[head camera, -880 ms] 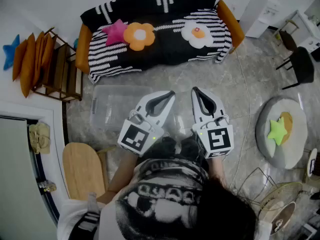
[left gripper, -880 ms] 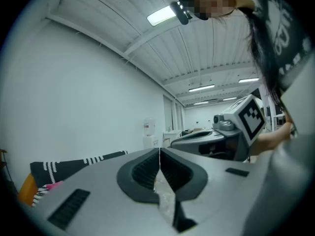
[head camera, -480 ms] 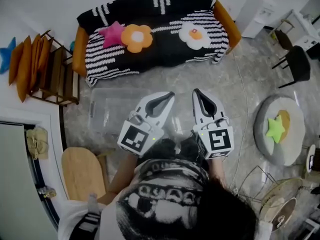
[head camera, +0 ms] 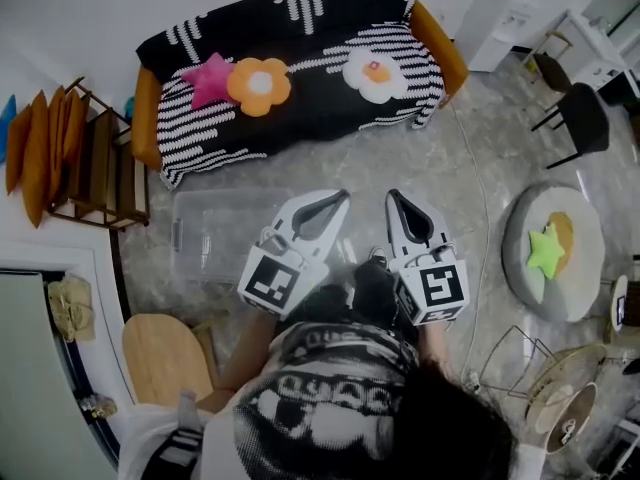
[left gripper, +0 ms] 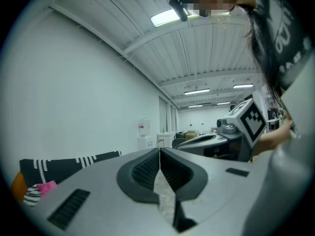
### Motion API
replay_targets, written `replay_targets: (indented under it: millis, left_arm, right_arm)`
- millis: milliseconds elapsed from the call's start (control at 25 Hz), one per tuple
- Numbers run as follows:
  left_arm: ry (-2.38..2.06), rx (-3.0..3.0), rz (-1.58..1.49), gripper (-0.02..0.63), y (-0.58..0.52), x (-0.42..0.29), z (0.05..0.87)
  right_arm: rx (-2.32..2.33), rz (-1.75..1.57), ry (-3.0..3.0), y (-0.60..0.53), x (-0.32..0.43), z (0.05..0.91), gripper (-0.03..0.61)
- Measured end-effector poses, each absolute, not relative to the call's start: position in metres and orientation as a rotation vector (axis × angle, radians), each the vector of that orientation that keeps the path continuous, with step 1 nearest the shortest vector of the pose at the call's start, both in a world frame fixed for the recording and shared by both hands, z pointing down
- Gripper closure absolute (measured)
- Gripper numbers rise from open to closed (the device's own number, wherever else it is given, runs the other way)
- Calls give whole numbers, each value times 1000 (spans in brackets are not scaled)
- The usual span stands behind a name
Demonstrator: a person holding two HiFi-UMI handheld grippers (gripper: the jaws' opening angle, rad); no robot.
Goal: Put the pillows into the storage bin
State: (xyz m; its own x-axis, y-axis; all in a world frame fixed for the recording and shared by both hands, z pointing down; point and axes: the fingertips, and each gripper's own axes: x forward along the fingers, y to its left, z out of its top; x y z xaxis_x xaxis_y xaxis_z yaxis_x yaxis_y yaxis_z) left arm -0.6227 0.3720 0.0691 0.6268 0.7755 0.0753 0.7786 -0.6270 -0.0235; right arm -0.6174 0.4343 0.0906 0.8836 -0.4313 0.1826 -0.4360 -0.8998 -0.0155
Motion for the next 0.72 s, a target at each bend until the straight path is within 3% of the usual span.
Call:
replay_targets:
  millis: [400,720]
  left_arm:
    - [-1293,-2805,-166,609,400,-549,88]
    - [-1188,-2853,-108,609,453,-429,90]
  right_arm:
    - [3041,325,-732,468,-543,112,575]
    - [2985,325,-841,527,-425,115,575]
